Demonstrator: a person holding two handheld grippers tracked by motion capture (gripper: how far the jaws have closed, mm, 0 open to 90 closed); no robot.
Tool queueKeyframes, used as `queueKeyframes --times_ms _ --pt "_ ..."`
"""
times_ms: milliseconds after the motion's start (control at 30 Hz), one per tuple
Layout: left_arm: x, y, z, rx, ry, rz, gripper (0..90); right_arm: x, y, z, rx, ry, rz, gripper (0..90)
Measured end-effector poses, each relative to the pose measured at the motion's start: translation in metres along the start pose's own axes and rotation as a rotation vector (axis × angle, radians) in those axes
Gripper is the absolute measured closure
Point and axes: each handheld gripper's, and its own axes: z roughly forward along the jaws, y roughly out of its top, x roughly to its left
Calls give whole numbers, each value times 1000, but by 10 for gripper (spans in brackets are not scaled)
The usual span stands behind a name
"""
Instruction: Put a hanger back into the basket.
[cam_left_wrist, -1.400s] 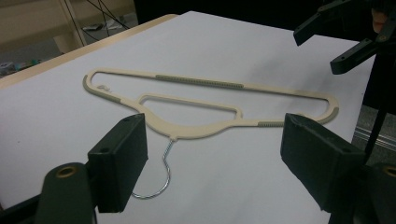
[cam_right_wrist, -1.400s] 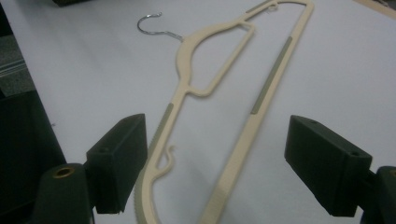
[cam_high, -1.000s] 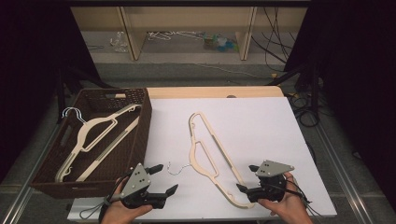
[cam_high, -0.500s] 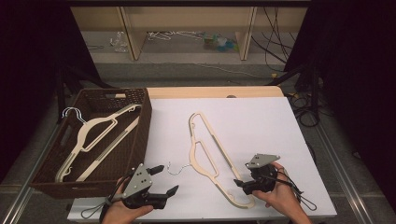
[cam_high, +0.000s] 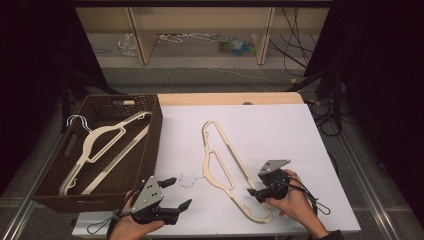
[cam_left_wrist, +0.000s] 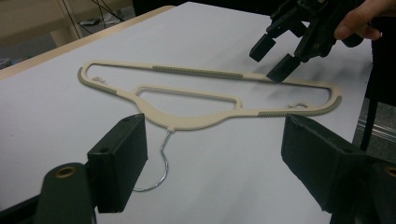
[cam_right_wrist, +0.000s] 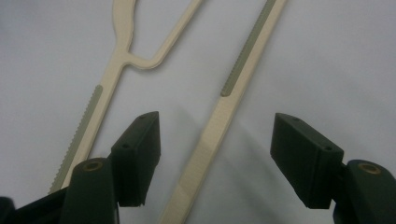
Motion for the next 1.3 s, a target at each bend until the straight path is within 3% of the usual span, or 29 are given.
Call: queueKeyframes --times_ms 400,533,800,867,1033,1300 --pt "1 -2 1 10 0 1 228 -1 13 15 95 12 26 459" --pt "2 -2 1 11 1 5 228 -2 17 17 127 12 64 485" --pt "1 -3 1 21 -1 5 230 -1 21 18 164 -13 45 525" --pt "2 -3 1 16 -1 -6 230 -1 22 17 177 -8 63 540" --pt "2 -3 1 18 2 2 230 -1 25 17 214 -7 55 585" --pt "2 -4 1 19 1 0 231 -3 24 15 228 8 55 686"
